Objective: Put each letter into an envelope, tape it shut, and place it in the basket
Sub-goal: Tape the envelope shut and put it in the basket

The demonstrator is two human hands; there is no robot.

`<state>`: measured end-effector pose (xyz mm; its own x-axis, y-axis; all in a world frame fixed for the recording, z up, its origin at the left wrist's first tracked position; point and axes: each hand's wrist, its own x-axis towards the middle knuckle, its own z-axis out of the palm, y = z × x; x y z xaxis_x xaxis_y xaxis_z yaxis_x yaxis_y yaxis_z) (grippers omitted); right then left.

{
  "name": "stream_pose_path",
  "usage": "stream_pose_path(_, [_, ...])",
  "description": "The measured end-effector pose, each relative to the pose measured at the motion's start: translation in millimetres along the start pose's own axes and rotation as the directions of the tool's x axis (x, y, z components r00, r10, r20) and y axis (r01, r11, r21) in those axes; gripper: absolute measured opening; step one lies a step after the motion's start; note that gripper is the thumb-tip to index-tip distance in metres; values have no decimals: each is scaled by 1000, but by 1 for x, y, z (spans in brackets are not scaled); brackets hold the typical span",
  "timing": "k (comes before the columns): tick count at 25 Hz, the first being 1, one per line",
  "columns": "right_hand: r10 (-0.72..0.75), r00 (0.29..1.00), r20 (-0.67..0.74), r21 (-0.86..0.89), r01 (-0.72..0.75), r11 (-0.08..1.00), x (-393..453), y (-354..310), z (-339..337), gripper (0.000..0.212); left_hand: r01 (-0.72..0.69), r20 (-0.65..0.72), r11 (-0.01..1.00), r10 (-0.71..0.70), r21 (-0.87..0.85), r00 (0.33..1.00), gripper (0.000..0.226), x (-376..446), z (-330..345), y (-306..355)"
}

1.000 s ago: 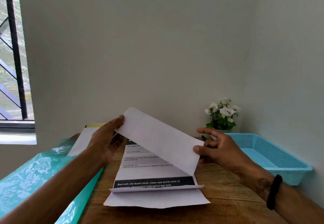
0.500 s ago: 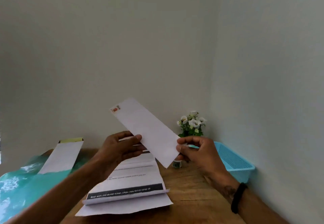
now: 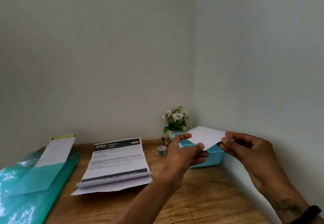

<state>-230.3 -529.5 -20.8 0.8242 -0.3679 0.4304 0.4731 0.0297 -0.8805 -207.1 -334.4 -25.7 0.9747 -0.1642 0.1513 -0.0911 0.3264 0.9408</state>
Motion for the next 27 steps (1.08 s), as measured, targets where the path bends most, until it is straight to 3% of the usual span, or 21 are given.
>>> stream_pose_path(3, [14,999,33,-170,-8,985,-13,14,-14,35,58,-2,998,-58,-6,998,51,-4,-3,-12])
stream_pose_path(7, [113,992,62,-198,-99,975,-13,28,-13,27,100,-48,995,-100,-7,994,42,-7,-9,-18])
stream_pose_path(12, [-59,997,49,-629,77,774,-8,35,-6,22,144,-12,990,-144,6,990,34,-10,-21,-23])
stream_pose_path(17, [-349,933,90,-699,309,645,-6,41,-2,23,37,58,969,-53,246,997,41,-10,-33,-31])
stream_pose_path(19, [-438,892,113,-719,378,584,1,42,2,23,-63,65,899,39,434,997,49,-3,-35,-34])
stream_pose_path(22, [-459,877,142,-739,402,541,13,46,10,22,-196,64,701,211,686,975,56,14,-35,-37])
stream_pose_path(27, [-384,901,201,-744,395,538,21,55,16,20,-276,89,539,347,796,934,42,45,-45,-44])
